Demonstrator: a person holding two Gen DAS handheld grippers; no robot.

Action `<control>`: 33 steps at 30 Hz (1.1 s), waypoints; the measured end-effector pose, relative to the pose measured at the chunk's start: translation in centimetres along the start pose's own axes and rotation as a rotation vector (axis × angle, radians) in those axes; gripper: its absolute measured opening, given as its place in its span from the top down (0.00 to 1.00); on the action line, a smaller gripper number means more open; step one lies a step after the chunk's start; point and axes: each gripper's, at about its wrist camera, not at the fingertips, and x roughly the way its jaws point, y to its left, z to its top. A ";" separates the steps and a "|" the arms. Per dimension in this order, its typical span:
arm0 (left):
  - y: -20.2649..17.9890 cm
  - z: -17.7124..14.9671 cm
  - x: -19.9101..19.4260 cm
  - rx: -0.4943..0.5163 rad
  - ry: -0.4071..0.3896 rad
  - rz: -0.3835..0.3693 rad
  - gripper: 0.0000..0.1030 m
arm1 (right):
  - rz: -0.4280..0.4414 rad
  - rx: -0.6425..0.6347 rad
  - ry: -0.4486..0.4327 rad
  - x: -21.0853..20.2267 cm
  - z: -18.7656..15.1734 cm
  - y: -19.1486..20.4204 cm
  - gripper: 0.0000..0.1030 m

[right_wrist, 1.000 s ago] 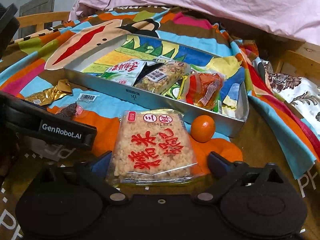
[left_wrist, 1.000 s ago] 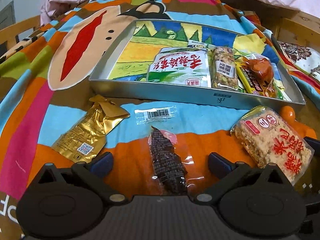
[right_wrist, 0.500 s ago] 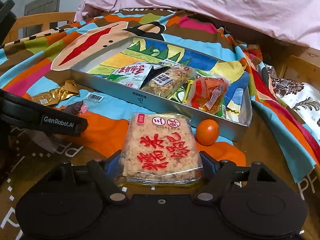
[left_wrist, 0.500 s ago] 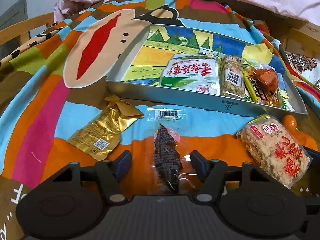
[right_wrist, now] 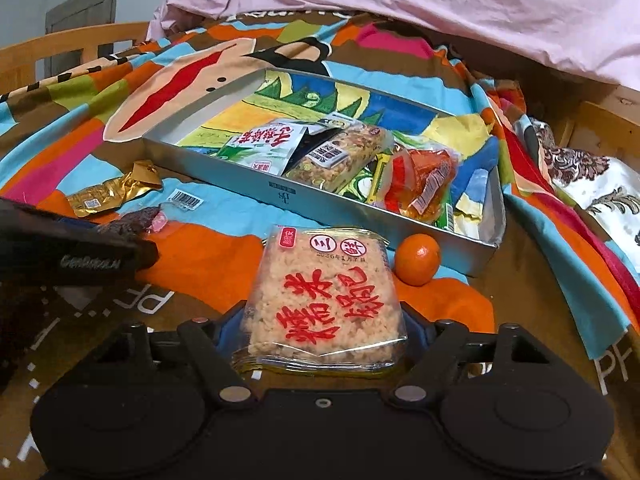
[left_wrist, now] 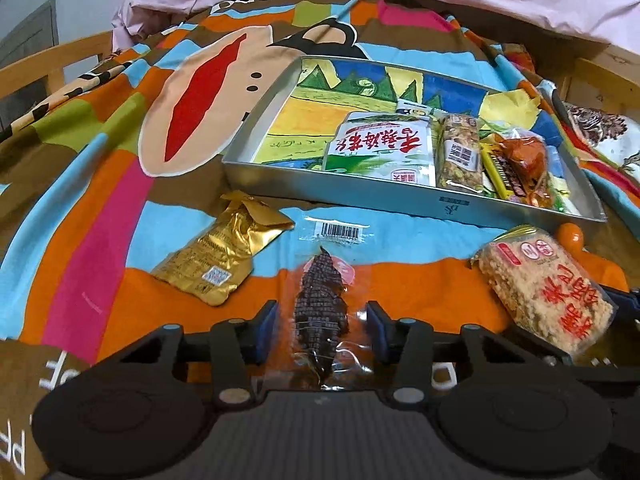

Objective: Organize snacks
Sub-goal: 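Close left tool on the dark stick snack while right tool closes on the rice cracker pack, then lift the dark stick snack with left tool while right tool carries the rice cracker pack to the tray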

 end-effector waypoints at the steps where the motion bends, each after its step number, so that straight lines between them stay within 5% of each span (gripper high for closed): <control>1: 0.0 -0.2 -0.3 0.003 -0.005 -0.005 0.52 | 0.002 0.002 0.006 -0.1 0.1 0.0 0.25; 10: 0.3 0.2 0.1 0.017 0.019 -0.031 0.44 | 0.030 0.035 0.001 0.6 -0.4 -0.8 0.13; 17: 0.0 -0.1 -0.1 0.064 0.013 -0.016 0.51 | 0.028 0.009 -0.007 0.4 -0.3 -0.3 0.24; 33: 0.6 -0.1 -3.2 0.072 0.014 -0.023 0.51 | -0.026 -0.069 -0.052 -1.0 0.3 0.6 0.26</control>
